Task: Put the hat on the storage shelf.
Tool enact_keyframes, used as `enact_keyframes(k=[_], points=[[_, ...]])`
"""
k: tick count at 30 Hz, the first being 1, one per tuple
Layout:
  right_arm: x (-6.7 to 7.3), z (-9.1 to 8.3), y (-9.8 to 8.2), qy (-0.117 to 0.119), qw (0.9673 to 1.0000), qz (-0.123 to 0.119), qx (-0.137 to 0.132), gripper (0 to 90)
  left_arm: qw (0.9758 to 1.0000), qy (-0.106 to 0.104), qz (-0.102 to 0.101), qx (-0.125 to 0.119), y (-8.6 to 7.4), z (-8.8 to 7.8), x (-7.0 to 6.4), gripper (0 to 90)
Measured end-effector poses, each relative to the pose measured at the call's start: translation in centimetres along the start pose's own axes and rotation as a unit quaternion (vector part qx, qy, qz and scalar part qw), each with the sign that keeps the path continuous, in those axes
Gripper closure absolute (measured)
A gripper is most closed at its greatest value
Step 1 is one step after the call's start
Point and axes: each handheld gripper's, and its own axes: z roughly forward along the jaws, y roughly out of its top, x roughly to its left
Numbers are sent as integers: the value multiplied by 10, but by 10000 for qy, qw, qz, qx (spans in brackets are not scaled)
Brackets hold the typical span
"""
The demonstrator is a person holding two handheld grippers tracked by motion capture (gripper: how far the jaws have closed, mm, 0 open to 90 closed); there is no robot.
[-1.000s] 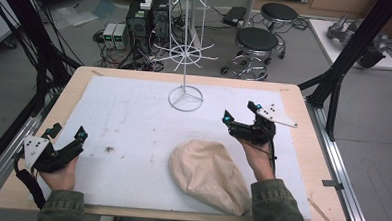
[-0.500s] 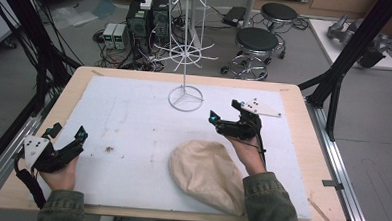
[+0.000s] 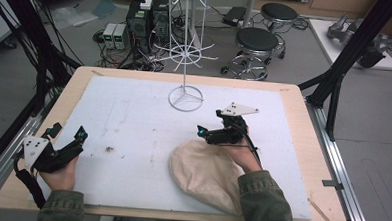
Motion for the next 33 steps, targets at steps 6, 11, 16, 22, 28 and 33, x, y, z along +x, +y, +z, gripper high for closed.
enact_keyframes(k=[6, 11, 16, 22, 28, 33], points=[[3, 6, -4, 185, 9992, -169, 309, 73, 10000, 2, -9, -2, 0, 0, 0, 234], [5, 10, -9, 323, 9947, -548, 810, 73, 10000, -1, -10, 2, 0, 0, 0, 234], [8, 15, -15, 452, 9874, -859, 1246, 73, 10000, 0, -1, 8, 0, 0, 0, 234], [11, 18, -22, 540, 9819, -1089, 1455, 73, 10000, 2, -14, 7, 0, 0, 0, 234], [7, 16, -25, 493, 9810, -989, 1594, 73, 10000, -4, -26, 12, 0, 0, 0, 234], [7, 19, -27, 533, 9793, -997, 1678, 73, 10000, 2, -61, 12, -1, 0, 1, 234]])
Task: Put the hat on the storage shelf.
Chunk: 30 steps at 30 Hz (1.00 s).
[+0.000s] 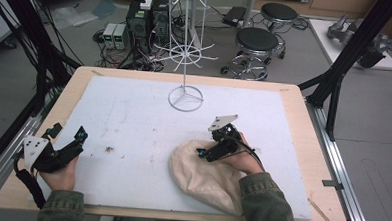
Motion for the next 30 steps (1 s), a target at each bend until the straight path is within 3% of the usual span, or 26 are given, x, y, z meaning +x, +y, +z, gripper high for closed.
enact_keyframes(k=[9, 11, 14, 19, 30], points=[[-3, 9, -5, 81, 9992, 173, 346, 74, 10000, -11, -16, 15, 0, 0, 0, 234], [-5, 12, -9, 91, 9979, 221, 608, 74, 10000, -16, -25, 16, -1, 0, 0, 234], [-6, 15, -11, 76, 9969, 210, 752, 75, 10000, -16, -28, 17, -1, 0, 0, 234], [-2, 19, -10, 293, 9956, 69, 883, 250, 10000, -21, -27, 10, 0, 0, 0, 235], [-4, 13, -12, 375, 9945, 79, 979, 375, 10000, -24, -59, 16, -1, 0, 0, 235]])
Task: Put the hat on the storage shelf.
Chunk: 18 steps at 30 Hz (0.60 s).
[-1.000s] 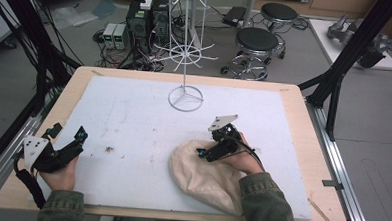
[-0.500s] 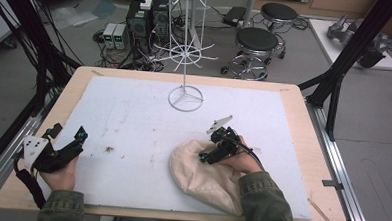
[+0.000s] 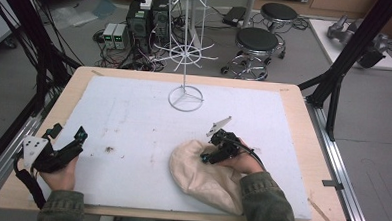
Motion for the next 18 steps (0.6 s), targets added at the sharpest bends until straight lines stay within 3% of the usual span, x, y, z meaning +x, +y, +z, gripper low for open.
enact_keyframes(k=[4, 5, 7, 12, 18], points=[[2, -1, 1, -23, 10000, 36, 30, 449, 10000, -9, -10, -8, 0, 0, -1, 235], [2, -4, 1, -38, 9999, 91, 44, 564, 10000, -12, -9, -7, 0, 0, -1, 235], [0, -5, 1, 8, 9997, 233, 36, 640, 10000, -4, -13, -7, 0, 0, -1, 235], [1, -8, 3, -4, 9986, 528, 71, 743, 10000, -7, -7, 1, 0, 1, 0, 235], [6, -9, 4, -144, 9989, 441, 83, 774, 10000, -14, -16, -9, 0, 0, -1, 235]])
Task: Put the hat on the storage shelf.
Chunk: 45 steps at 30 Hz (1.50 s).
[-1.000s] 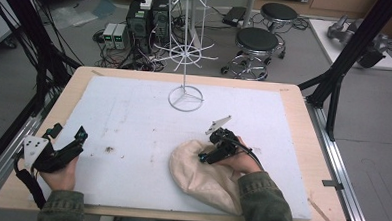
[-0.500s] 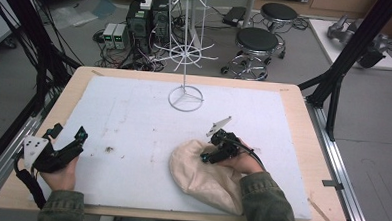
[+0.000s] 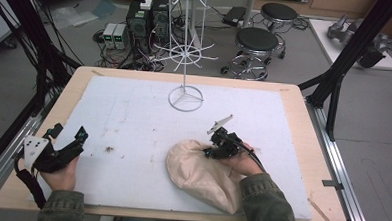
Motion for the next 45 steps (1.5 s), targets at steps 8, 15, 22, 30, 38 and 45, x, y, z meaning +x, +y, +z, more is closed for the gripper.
enact_keyframes(k=[8, 15, 22, 30, 38, 45], points=[[-1, -2, -1, 94, 9998, 180, -30, 776, 10000, 1, 1, 8, 0, 0, 0, 235], [-4, -11, -3, 48, 9993, 287, -253, 775, 10000, -20, 5, 23, 0, 0, 0, 236], [-6, -30, -6, -104, 9962, 545, -670, 773, 10000, -59, -14, 14, 0, 0, -1, 236], [-5, -53, -9, -381, 9873, 771, -1336, 772, 9998, -123, -135, -7, -1, -1, -2, 236], [-1, -82, -12, -568, 9629, 909, -2476, 769, 9997, -143, -181, -27, -1, -2, -4, 236], [-1, -102, -17, -894, 9313, 1178, -3329, 764, 9998, -129, -169, -35, 0, -4, -4, 236]])
